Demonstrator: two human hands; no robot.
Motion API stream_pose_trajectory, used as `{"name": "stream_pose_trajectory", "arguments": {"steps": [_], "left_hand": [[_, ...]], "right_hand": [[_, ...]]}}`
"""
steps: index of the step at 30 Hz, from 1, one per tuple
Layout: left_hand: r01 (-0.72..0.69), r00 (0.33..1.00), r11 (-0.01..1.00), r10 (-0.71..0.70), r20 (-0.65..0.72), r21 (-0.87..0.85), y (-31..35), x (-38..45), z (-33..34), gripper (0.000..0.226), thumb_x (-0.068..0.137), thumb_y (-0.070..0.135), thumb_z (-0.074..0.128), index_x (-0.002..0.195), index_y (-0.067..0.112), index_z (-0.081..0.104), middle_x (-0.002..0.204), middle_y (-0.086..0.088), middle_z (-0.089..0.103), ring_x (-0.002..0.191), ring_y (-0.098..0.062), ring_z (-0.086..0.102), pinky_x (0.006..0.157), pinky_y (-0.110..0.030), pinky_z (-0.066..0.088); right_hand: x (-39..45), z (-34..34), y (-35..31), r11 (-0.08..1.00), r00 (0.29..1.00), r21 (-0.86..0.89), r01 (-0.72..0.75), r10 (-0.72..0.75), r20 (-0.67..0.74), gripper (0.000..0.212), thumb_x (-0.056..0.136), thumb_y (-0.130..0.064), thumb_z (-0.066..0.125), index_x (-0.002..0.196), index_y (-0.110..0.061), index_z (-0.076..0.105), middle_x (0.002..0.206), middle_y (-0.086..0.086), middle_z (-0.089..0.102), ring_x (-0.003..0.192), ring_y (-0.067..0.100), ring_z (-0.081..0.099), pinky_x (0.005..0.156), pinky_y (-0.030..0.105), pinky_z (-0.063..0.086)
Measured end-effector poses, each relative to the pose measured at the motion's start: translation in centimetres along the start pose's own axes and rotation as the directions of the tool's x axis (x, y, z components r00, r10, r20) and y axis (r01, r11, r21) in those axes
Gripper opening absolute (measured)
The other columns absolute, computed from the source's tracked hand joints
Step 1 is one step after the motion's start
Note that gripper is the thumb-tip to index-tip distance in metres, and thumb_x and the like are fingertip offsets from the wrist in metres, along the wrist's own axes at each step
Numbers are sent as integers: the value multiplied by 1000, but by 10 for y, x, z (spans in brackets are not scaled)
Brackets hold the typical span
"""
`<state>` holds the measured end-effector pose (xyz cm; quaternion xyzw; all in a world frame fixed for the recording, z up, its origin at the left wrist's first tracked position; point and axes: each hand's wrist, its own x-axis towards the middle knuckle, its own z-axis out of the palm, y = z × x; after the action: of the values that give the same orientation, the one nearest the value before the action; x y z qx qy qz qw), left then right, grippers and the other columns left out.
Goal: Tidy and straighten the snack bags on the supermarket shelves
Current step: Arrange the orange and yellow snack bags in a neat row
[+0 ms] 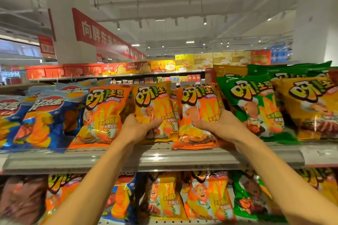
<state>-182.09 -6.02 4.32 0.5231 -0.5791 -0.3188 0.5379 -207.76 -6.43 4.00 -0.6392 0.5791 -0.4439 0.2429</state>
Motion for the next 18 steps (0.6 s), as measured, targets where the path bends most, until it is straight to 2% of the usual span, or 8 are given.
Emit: {"name": "stream_pose_trajectory", "arguments": {"steps": [3, 5, 7, 9, 11, 14, 16, 18], "left_hand": [[2, 1000, 999, -3, -29, -51, 1, 1, -1, 38, 77, 19, 85, 96, 19, 52, 74, 0, 71, 48, -3, 66, 40, -11, 45], [-18, 999, 999, 17, -33, -37, 2, 2, 1, 63, 76, 21, 86, 123, 17, 44, 85, 3, 65, 48, 4, 64, 40, -9, 44], [-58, 998, 997, 57, -36, -45, 3, 3, 6, 73, 78, 19, 84, 135, 16, 38, 85, 7, 59, 46, 9, 61, 38, -7, 41], [-66, 997, 995, 62, -47, -74, 5, 3, 11, 66, 79, 17, 83, 127, 19, 38, 82, 7, 58, 45, 10, 60, 36, -7, 40], [-63, 997, 993, 59, -46, -96, 6, 4, 14, 59, 79, 17, 84, 117, 21, 38, 79, 7, 60, 44, 11, 58, 35, -7, 39], [-85, 996, 991, 82, -31, -104, 6, 5, 17, 41, 79, 17, 83, 92, 25, 45, 56, 13, 67, 43, 11, 58, 35, -8, 39], [-112, 994, 987, 111, -16, -117, 7, 3, 17, 41, 80, 16, 81, 85, 30, 43, 50, 28, 61, 45, 11, 59, 35, -8, 39], [-131, 991, 985, 130, -18, -110, 6, 2, 15, 37, 81, 16, 80, 81, 29, 46, 52, 25, 64, 46, 6, 62, 36, -9, 41]], "right_hand": [[-6, 4, 1, 996, 993, -38, 77, -80, -83, 70, 67, -62, 84, 123, -27, 61, 111, -5, 70, 102, 18, 66, 93, 42, 55], [-11, 4, 2, 989, 980, -30, 142, -145, -139, 69, 66, -63, 83, 120, -29, 58, 106, -9, 69, 97, 14, 66, 85, 37, 55], [-14, 2, 2, 980, 960, -35, 197, -200, -197, 62, 65, -66, 82, 112, -37, 54, 97, -15, 66, 88, 5, 64, 72, 28, 51], [-15, -4, 2, 968, 944, -38, 248, -250, -213, 61, 65, -70, 81, 110, -39, 53, 94, -17, 66, 85, -2, 62, 67, 20, 46], [-16, -11, 4, 960, 940, -16, 280, -278, -196, 70, 64, -69, 81, 119, -37, 53, 99, -17, 66, 89, -2, 63, 70, 20, 47], [-13, -20, 7, 959, 951, 38, 280, -272, -149, 71, 65, -61, 86, 122, -33, 55, 104, -14, 68, 93, 2, 65, 75, 22, 51], [-9, -23, 8, 959, 962, 107, 263, -253, -101, 61, 69, -53, 87, 119, -32, 60, 102, -12, 72, 92, 3, 68, 75, 21, 52], [-6, -27, 6, 948, 969, 201, 245, -237, -63, 44, 74, -50, 86, 111, -35, 67, 95, -16, 76, 84, -2, 70, 64, 11, 51]]}}
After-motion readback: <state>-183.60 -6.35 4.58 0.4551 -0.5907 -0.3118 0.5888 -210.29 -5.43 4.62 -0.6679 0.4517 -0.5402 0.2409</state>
